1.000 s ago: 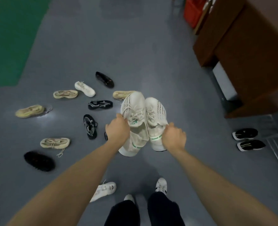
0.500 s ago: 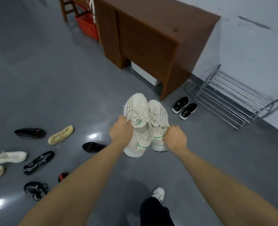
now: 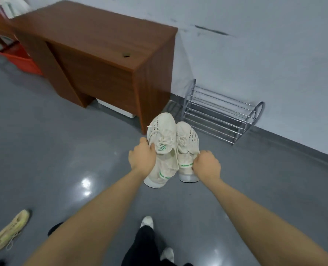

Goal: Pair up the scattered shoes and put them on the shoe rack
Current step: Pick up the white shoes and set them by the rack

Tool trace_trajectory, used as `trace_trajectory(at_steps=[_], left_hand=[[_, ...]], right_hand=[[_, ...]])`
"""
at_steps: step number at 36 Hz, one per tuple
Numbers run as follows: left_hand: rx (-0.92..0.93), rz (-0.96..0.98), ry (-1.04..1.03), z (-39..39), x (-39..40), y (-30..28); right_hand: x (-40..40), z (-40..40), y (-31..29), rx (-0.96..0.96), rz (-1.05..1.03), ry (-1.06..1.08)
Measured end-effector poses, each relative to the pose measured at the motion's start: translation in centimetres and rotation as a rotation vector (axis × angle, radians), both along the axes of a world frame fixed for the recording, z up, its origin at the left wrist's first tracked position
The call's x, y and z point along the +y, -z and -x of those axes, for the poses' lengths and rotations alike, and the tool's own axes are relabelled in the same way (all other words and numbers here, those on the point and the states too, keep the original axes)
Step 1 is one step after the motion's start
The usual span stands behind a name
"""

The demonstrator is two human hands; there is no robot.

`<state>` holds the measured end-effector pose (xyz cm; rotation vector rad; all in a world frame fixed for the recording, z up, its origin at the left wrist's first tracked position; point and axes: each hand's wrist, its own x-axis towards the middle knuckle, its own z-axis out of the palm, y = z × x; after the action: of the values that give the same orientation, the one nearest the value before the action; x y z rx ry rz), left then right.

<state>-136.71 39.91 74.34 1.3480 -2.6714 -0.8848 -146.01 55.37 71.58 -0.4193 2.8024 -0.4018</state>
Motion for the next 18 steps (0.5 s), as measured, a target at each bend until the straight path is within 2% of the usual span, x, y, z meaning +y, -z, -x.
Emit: trace_trajectory(at_steps=[5, 12, 18], left_hand=[[-0.02, 0.066, 0.148, 6.8, 0.3, 1.1], [-0.013, 0.021, 0.243, 16.7, -1.5, 3.3], [-0.087, -0.065, 0.301, 24.1, -3.6, 5.7]], right_hand=[[1.2, 5.2, 0.9, 0.008, -0.02, 0.101], [0.2, 13.2, 3.1, -0.006, -0.026, 0.231], [-1.4, 19.2, 5.1, -0.069, -0.061, 0.312]])
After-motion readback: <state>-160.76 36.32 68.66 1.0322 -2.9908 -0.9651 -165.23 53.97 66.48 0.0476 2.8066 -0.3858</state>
